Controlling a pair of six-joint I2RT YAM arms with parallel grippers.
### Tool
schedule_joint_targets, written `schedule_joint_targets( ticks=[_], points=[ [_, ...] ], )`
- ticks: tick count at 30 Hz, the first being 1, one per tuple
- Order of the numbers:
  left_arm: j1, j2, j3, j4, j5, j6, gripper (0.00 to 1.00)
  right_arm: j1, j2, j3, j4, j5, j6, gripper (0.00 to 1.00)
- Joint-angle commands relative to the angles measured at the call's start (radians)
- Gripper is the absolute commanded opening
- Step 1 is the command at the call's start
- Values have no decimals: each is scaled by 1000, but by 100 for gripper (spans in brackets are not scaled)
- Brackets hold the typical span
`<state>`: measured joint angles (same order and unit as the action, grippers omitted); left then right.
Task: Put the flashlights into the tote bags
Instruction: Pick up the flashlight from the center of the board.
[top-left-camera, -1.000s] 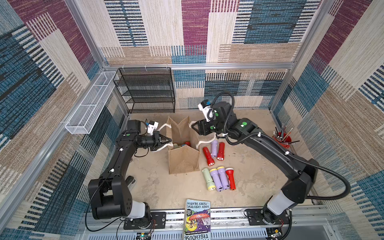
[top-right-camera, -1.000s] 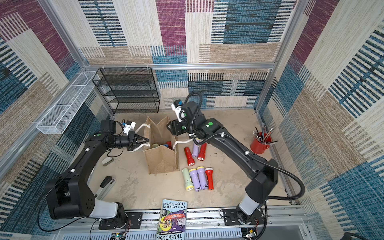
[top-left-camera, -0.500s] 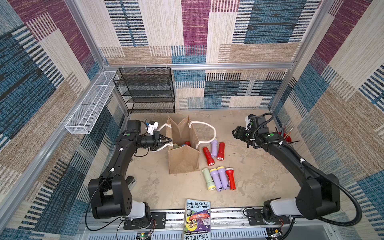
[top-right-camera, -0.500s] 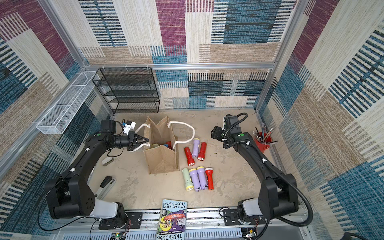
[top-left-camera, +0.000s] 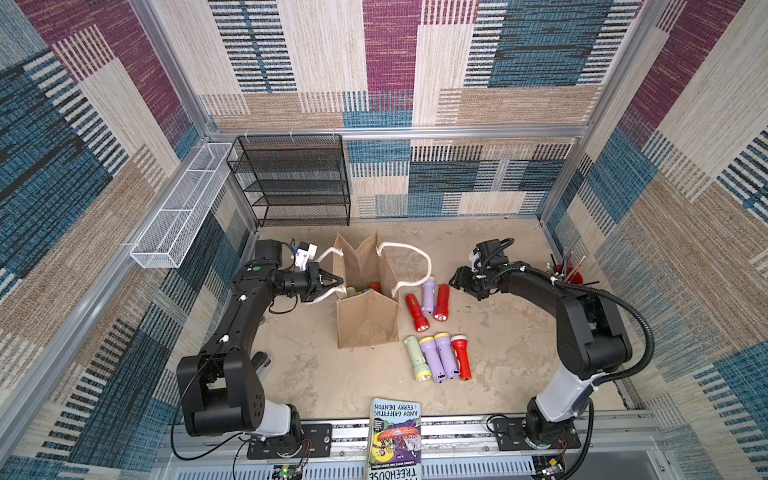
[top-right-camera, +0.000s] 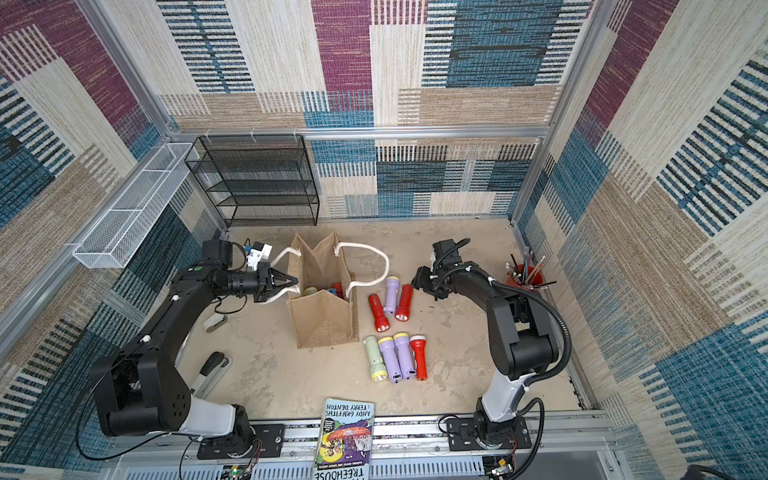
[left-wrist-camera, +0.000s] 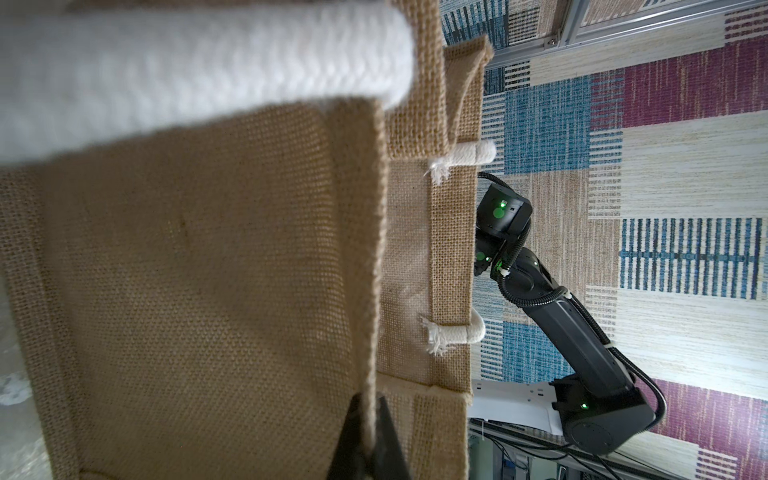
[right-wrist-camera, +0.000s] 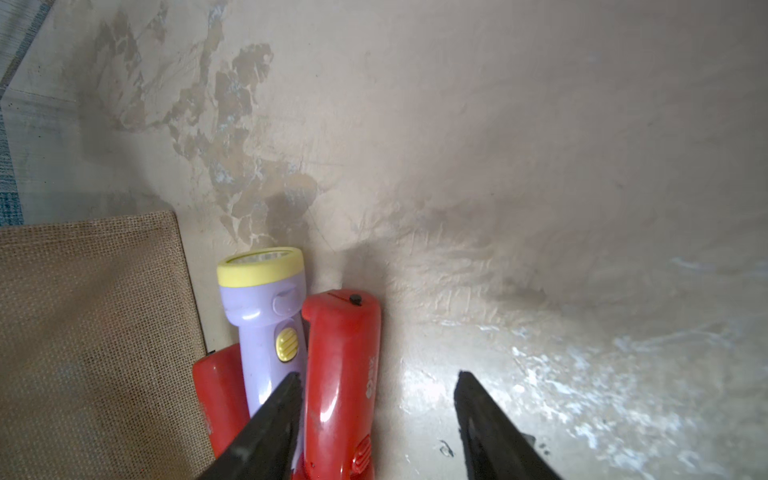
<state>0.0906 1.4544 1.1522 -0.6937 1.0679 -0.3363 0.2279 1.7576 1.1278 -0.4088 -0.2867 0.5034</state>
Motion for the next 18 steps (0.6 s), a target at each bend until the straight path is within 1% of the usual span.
schedule_joint_targets(
  ticks=[1,10,18],
  points=[
    [1,1,9,-16,-9,36,0,22,27,22,-3,16,6,62],
    [1,-1,10,-33,-23,46,0,97,96,75,-106,181,4,61],
    [1,-3,12,-36,-25,50,0,135,150,104,-122,221,16,61]
  ],
)
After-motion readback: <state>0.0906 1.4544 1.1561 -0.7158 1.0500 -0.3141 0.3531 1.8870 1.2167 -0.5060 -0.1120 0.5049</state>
